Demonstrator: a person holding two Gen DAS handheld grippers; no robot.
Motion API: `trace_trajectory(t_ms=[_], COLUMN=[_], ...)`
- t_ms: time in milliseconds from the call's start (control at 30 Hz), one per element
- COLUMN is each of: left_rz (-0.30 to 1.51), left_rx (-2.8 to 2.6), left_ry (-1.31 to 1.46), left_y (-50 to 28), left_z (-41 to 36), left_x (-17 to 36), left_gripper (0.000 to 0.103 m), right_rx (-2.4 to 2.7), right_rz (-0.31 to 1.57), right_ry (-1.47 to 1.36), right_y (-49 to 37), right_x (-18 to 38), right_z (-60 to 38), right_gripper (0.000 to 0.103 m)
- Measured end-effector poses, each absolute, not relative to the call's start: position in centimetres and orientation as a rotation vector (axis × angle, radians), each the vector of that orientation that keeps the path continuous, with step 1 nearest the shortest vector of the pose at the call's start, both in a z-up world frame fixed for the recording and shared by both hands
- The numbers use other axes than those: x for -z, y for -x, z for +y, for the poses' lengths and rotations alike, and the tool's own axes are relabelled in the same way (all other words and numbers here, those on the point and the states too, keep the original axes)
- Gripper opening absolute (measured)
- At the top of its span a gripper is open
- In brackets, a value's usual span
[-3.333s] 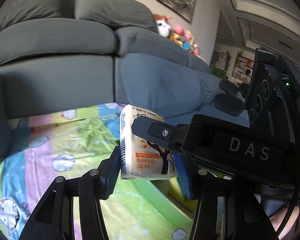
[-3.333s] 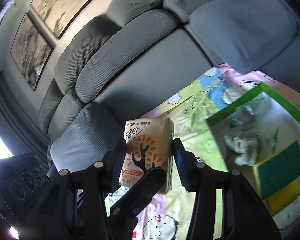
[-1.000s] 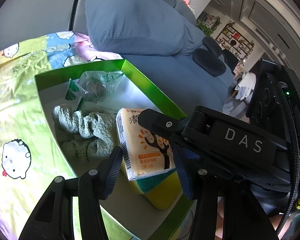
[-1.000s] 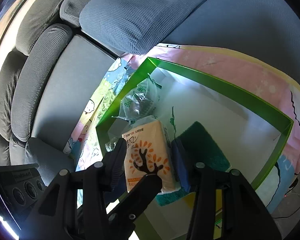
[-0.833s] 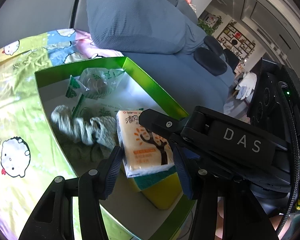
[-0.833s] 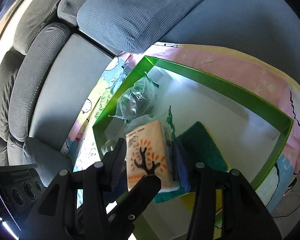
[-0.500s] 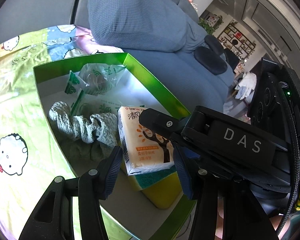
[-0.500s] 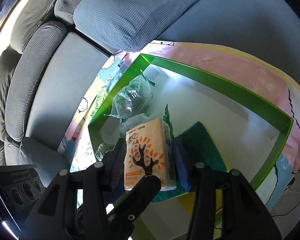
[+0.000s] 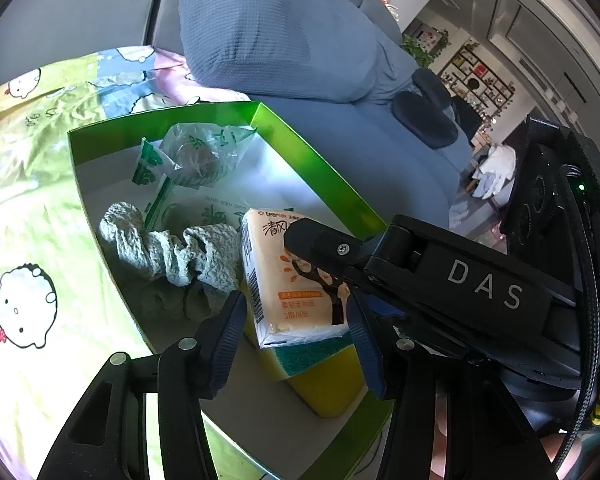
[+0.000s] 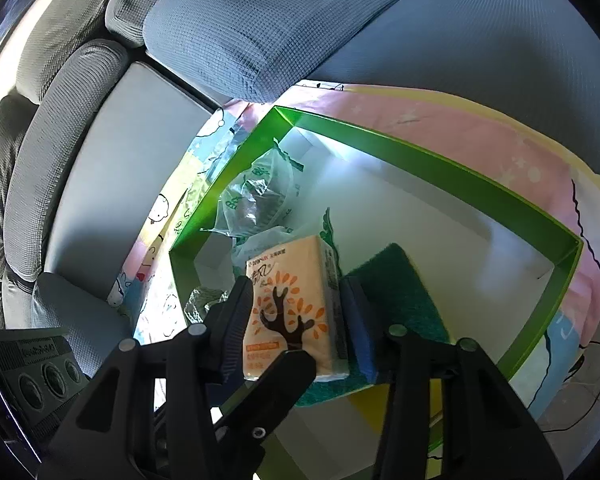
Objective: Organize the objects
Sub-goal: 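Lower the tissue pack onto the green sponge with the right tool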
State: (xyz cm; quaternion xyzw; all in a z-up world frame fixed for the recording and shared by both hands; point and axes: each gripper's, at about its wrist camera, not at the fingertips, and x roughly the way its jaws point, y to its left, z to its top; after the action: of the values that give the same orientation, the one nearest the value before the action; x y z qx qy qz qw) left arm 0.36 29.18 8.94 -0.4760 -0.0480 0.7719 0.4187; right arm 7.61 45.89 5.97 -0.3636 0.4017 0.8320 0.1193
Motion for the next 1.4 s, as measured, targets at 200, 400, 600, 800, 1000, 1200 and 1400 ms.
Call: trace_trajectory(t_ms=[200,400,600,800,1000,1200,1400], left_rz=[-0.116,-0.117,-0.139,-0.120,-0.128,-0.114,-0.110], left_rx=[-1.937,-1.936,-1.929,-1.949,-1.947,-1.975,-1.995], left_ry=[1.192,1.194,1.192,1.174,1.160,1.132,1.094], left_y=[-0.4,-0.4,-0.6,-0.8,-0.9,-0.9,-1.0], left_z=[29.2,29.2,29.0,28.9,28.8,28.7,28.4], left_x=[-9.1,-9.1,-9.1,-9.7,-10.2,-11.1,-12.1], left_gripper=[0.053,0.054,0.054,0.054,0.054,0.054,0.061], right_rx=[-2.430,-2.426,-2.450,-2.457,-2.482,-2.490,-2.500], right_rz=[1.175,1.173,1.177,1.160,1.141,1.119,1.099], right_ry=[1.063,1.064,1.054,1.058,1.037,1.014,0.980], right_y=[-7.5,-7.6,-7.5,-7.5,-7.8,-8.2,-8.7], right_x=[-5.9,-5.9,-6.1,-6.3,-7.0,-7.6,-8.2], right_z=[45.9,45.8,45.7,45.5,45.2,45.2,45.2], right_gripper=[0.045,0.046,0.052,0.052,0.054,0.054,0.058])
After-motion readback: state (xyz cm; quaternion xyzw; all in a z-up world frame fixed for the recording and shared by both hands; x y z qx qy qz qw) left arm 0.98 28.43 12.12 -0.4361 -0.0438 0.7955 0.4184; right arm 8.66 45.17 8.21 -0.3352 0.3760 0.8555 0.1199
